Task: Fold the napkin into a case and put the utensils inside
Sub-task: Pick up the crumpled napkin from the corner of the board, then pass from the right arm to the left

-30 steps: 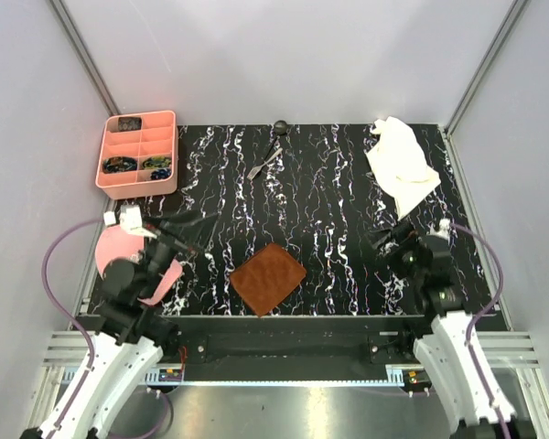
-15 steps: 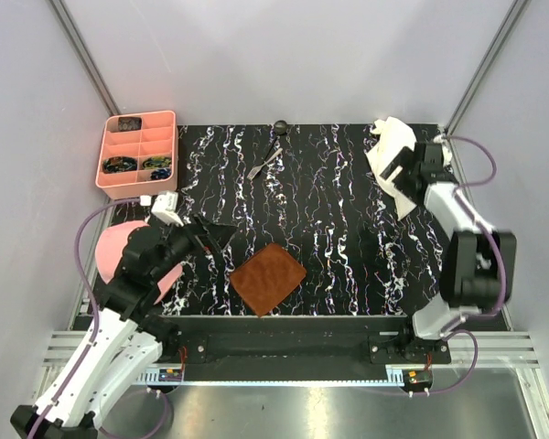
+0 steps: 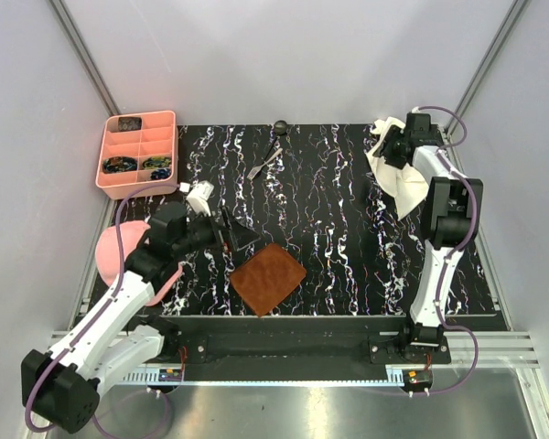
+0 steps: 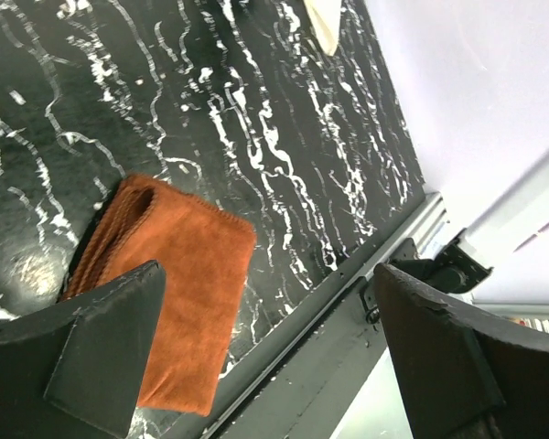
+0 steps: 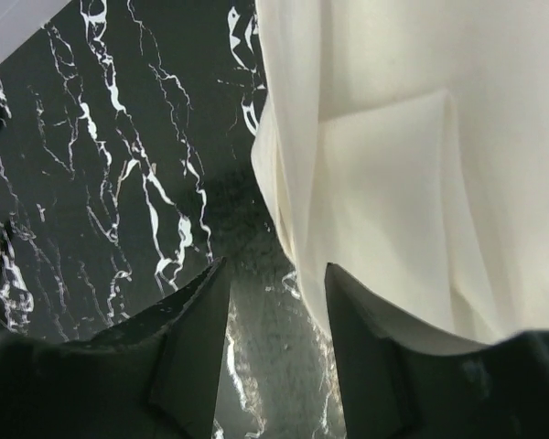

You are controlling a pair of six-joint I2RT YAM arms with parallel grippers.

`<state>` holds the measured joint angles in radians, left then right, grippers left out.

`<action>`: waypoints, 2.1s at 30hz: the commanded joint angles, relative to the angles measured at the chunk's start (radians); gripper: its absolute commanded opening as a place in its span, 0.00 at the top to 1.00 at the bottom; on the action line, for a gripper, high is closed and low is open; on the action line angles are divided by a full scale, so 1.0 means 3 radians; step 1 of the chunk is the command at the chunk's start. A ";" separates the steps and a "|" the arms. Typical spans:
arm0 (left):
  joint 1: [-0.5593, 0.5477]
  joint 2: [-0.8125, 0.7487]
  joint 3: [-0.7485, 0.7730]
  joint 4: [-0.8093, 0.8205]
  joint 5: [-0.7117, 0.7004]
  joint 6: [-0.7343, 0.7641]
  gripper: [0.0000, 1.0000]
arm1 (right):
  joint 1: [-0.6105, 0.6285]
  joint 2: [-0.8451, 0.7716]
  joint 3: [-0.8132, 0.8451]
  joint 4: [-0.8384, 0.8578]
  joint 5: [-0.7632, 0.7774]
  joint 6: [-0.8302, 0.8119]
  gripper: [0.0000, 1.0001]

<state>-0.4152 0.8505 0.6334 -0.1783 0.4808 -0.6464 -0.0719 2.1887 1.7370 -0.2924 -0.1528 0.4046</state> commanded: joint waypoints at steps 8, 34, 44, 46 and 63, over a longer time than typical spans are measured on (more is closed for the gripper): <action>-0.0099 0.0192 0.0297 0.0267 0.0187 0.0089 0.03 | 0.0020 0.0394 0.0448 -0.0120 -0.0232 -0.0121 0.69; -0.1699 0.1802 0.2638 0.0294 -0.1715 0.0938 0.01 | 0.0337 -0.3311 -0.0682 -0.0375 -0.0938 0.1525 1.00; -0.1979 0.1455 0.2787 0.0441 -0.1383 0.0958 0.01 | 0.0332 -0.3844 -0.0575 -0.0631 -0.0795 0.1448 1.00; -0.2138 0.1425 0.2823 0.0416 -0.1459 0.1131 0.01 | 0.0332 -0.3966 -0.0590 -0.0687 -0.0713 0.1499 1.00; -0.3274 0.2641 0.3599 0.0973 -0.3924 0.2691 0.01 | 0.0332 -0.4672 -0.1060 -0.1147 -0.0196 0.2113 1.00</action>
<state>-1.3926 1.6112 1.6176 -0.0143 -0.5568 0.1066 0.0280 0.8169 1.4220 -0.6300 -0.2493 0.9905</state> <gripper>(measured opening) 0.984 0.009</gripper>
